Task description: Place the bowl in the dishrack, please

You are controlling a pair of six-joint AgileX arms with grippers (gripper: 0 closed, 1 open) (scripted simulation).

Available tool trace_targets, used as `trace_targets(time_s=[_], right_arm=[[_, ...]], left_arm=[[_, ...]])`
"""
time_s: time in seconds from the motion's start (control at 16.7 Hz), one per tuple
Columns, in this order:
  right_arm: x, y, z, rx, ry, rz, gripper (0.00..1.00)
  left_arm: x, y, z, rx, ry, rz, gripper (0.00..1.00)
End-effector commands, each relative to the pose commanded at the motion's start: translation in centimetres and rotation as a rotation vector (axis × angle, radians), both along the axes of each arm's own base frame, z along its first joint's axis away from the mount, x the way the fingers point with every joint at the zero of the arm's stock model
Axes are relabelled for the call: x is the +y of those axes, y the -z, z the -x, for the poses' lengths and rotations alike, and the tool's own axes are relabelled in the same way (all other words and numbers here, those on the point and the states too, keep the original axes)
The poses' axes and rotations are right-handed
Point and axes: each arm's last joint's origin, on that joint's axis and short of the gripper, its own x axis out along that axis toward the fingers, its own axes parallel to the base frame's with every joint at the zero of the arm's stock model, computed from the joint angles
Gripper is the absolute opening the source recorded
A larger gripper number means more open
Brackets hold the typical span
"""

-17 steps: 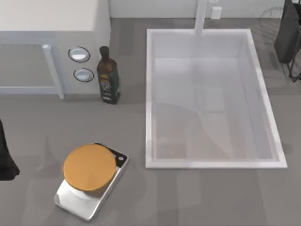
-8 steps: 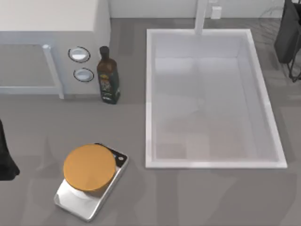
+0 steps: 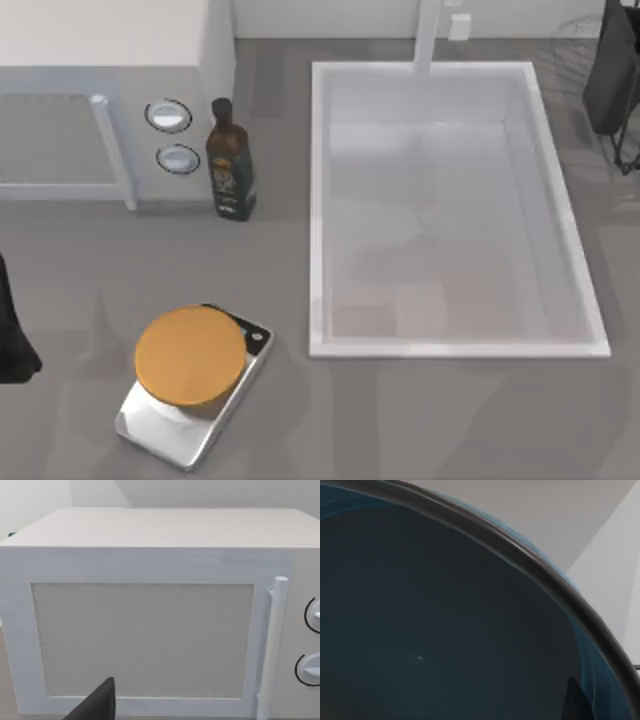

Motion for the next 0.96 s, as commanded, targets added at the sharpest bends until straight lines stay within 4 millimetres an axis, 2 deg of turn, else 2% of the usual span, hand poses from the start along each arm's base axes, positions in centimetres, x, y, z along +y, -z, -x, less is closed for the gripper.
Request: trace_targets(time_s=[0.6, 0.96], right_arm=[[0.00, 0.00, 0.00, 0.000, 0.000, 0.000, 0.98], [0.00, 0.00, 0.00, 0.000, 0.000, 0.000, 1.00]], left_arm=[[0.00, 0.00, 0.00, 0.000, 0.000, 0.000, 1.00], [0.00, 0.00, 0.00, 0.000, 0.000, 0.000, 1.00]])
